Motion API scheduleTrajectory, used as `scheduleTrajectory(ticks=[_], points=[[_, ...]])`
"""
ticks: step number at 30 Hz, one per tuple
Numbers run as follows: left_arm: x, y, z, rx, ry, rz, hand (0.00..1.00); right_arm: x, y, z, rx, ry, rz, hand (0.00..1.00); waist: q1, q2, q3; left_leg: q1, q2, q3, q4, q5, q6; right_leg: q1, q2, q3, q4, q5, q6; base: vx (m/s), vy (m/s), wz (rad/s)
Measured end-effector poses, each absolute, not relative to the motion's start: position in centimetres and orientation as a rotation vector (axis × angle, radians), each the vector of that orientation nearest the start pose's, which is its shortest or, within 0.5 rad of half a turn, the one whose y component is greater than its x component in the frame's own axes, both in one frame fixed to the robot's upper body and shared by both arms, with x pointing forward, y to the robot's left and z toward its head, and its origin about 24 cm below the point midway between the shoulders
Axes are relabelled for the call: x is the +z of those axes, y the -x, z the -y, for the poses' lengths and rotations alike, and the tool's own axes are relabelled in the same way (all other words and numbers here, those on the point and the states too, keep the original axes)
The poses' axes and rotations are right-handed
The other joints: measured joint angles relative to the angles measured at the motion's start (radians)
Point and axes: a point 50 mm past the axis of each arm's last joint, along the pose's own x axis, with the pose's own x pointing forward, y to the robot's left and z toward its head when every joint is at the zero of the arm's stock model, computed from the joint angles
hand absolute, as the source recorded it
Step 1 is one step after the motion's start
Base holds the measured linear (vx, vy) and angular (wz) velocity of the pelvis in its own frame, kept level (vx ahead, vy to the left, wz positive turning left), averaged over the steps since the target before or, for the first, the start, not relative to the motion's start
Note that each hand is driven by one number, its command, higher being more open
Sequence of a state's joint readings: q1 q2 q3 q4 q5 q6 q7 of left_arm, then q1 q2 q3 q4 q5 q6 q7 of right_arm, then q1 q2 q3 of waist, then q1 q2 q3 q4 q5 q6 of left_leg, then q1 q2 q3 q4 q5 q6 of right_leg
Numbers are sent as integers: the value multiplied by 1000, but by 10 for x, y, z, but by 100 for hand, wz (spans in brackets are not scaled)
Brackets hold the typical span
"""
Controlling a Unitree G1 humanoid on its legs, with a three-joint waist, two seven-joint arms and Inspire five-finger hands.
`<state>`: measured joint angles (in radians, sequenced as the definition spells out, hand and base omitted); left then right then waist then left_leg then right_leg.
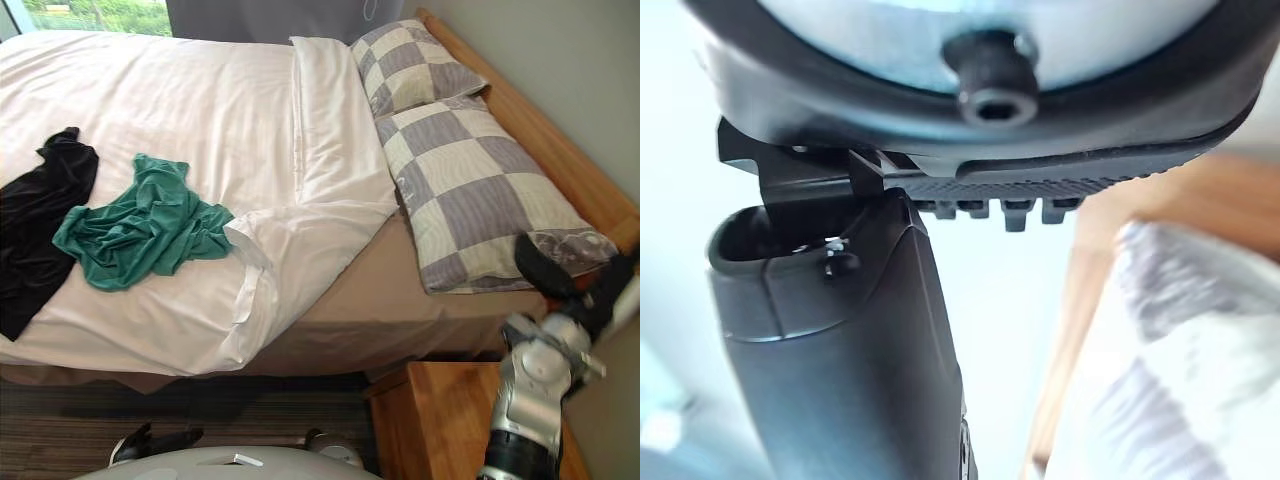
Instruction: Tidy up the quilt and then pick up the clothes from the bed and put them into the laundry hamper
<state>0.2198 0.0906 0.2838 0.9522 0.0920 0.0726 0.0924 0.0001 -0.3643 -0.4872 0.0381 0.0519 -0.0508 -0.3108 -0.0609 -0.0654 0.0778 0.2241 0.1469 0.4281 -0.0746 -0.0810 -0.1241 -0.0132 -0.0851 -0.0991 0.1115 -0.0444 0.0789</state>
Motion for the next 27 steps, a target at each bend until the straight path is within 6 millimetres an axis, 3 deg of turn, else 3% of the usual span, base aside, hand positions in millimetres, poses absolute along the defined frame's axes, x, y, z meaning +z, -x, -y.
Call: scheduleTrajectory(ticks=[3,5,8,11,18,25,26,27], points=[[-160,-36,-236,374,-116,-1263,100,112,-249,302,-515,456,156,100,4,-6,1,-9,-2,-25,0,7,1,17,0,-10,-34,21,0,-54,-9,16],[-160,-43,-232,317,-146,-1246,100,110,-273,263,-284,546,131,100,18,4,6,-12,-14,-45,0,11,6,36,-3,-28,-57,31,0,-63,5,24],[-159,-50,-227,268,-144,-1222,100,109,-294,228,-63,679,106,100,31,29,19,-38,-24,-79,1,23,16,33,-15,-56,-70,43,0,-33,5,30],[-159,-54,-225,257,-137,-1202,100,101,-314,214,51,728,24,100,46,38,24,-54,-27,-106,1,29,20,38,-19,-81,-83,51,-3,-10,-2,28],[-157,-56,-228,256,-122,-1191,100,99,-337,199,136,905,-40,100,57,30,38,-78,-41,-140,6,33,27,60,-34,-117,-134,82,-4,-14,8,15],[-148,-85,-234,271,-118,-1103,100,105,-358,199,119,997,-68,100,90,13,134,-166,-50,-168,22,64,40,-3,-46,-138,-135,112,-8,-90,11,13],[-146,-93,-238,280,-121,-1089,100,112,-363,197,106,1007,-47,0,92,7,160,-187,-48,-173,25,72,43,-20,-46,-140,-135,120,-11,-149,-2,12],[-145,-97,-240,281,-124,-1076,100,117,-365,196,95,1011,-26,0,94,3,176,-197,-48,-176,26,76,43,-28,-44,-140,-136,126,-14,-136,-2,4]])
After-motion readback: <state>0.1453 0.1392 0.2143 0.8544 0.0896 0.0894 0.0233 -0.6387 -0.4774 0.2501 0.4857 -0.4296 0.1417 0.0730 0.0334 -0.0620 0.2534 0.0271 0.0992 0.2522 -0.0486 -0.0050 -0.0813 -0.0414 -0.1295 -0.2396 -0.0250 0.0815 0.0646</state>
